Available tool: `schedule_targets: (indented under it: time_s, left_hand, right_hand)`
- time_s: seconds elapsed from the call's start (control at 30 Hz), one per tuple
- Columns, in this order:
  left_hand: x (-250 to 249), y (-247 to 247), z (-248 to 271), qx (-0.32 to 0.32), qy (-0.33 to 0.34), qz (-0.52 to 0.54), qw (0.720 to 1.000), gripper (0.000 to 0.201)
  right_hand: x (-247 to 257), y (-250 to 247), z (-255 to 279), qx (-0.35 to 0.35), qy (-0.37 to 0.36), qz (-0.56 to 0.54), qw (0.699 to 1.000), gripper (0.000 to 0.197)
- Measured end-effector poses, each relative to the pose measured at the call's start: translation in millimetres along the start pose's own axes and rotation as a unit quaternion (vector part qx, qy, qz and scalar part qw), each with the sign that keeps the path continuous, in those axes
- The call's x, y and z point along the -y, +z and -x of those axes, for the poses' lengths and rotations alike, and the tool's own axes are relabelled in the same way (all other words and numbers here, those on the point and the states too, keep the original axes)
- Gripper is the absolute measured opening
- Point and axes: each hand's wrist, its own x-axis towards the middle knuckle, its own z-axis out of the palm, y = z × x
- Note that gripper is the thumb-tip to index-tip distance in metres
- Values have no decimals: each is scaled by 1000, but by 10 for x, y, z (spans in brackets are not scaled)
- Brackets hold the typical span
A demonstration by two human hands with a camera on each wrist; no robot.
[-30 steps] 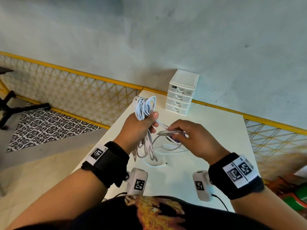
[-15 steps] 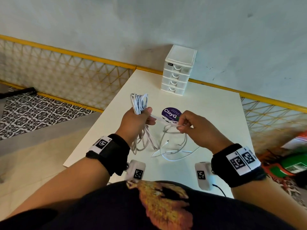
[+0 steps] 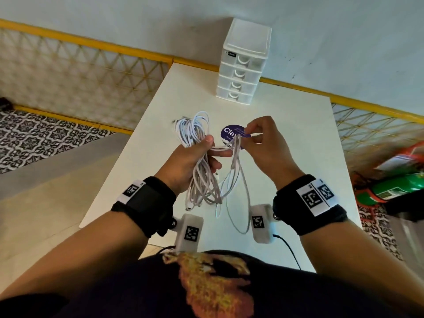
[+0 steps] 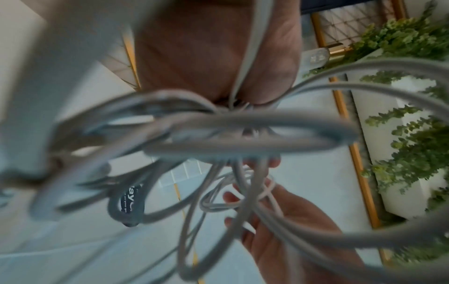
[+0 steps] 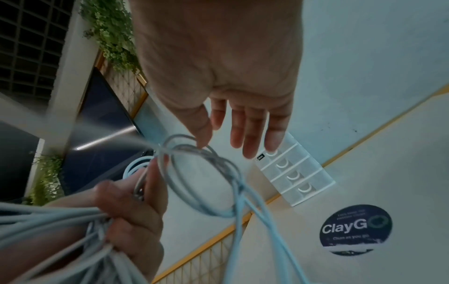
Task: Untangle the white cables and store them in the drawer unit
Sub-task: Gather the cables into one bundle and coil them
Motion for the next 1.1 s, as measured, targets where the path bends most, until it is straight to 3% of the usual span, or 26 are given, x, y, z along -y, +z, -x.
schedule_targets:
  time_s: [0.1,0.2,0.3,0.6,0.77,0.9,1.1]
  left_hand:
    - [-43,-134,-74,-25,3,-2,1000,23]
    - [-66,-215,-142,-33,18,-31,999,24]
    - [-96,-238,-188,-22,13,-30,999,25]
    - [-265,-320,-244,19,-19,-36,999,28]
    - [-263,-387,-279,74,0,-116,990,31]
    - [-260,-376,-301,113,-12,-180,977,24]
    - [-336,-448,-352,44,30,-279,959,15]
  right_hand:
    - [-56,37,22,-23,52,-35,998,11]
    - [-58,107,67,87,115,-107,984,31]
    - [-81,252,127,178,82,-49,979,27]
    - [-38,451,84,128,62,-96,985,14]
    - [19,425,73,48,64,-137,987,40]
    - [107,483,91,36,55,-212,975,33]
    - [164,475,80,40,65,-333,940,9]
